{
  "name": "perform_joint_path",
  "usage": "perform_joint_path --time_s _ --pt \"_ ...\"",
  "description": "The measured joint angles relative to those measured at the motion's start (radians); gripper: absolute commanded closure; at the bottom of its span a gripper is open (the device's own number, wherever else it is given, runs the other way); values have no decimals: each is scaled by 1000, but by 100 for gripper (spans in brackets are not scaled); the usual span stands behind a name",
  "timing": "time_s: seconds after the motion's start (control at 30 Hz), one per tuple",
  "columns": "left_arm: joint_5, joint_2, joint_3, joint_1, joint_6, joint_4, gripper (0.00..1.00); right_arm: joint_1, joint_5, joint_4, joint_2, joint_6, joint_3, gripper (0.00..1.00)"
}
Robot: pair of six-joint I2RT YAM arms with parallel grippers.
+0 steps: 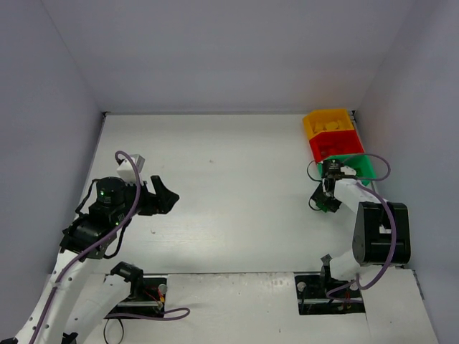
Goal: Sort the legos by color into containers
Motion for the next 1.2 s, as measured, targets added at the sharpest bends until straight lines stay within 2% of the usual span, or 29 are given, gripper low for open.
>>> perform_joint_path --time_s 0.07,0.1,0.17,0.3,0.43,0.53,0.6,0.77,0.9,1.0,1.03,1.1,1.13,1.2 --pt "0 -2 0 0 0 0 25 0 -12 8 0 -7 0 81" --pt "0 -3 0 0 0 0 25 0 -18 12 0 -15 -1 94" --pt "0 -4 0 0 0 0 25 0 -32 16 0 -29 -1 100" --pt "0 -5 0 0 0 0 25 7 -100 33 -18 -61 -4 100" --pt "0 -5 0 0 0 0 25 37 -157 32 -110 -90 6 100" --pt "0 -4 0 0 0 0 25 55 -169 26 -182 -121 92 99" --pt "-1 -4 0 0 0 0 25 55 -150 34 -201 -148 171 94" --pt "-7 -4 0 0 4 -9 25 -3 -74 60 -174 -225 339 92" --pt "-22 -5 3 0 13 -31 25 -82 -40 72 -85 -263 397 88" --pt "-40 -13 14 0 25 -58 25 -131 -26 73 -7 -285 401 75" --pt "-47 -18 18 0 29 -64 25 -144 -26 73 17 -290 401 58" --pt "-59 -30 24 0 33 -74 25 -167 -27 72 58 -303 401 39" --pt "-63 -36 27 0 34 -77 25 -174 -26 71 73 -309 401 23" --pt "-68 -47 34 0 38 -83 25 -184 -24 70 91 -328 401 14"
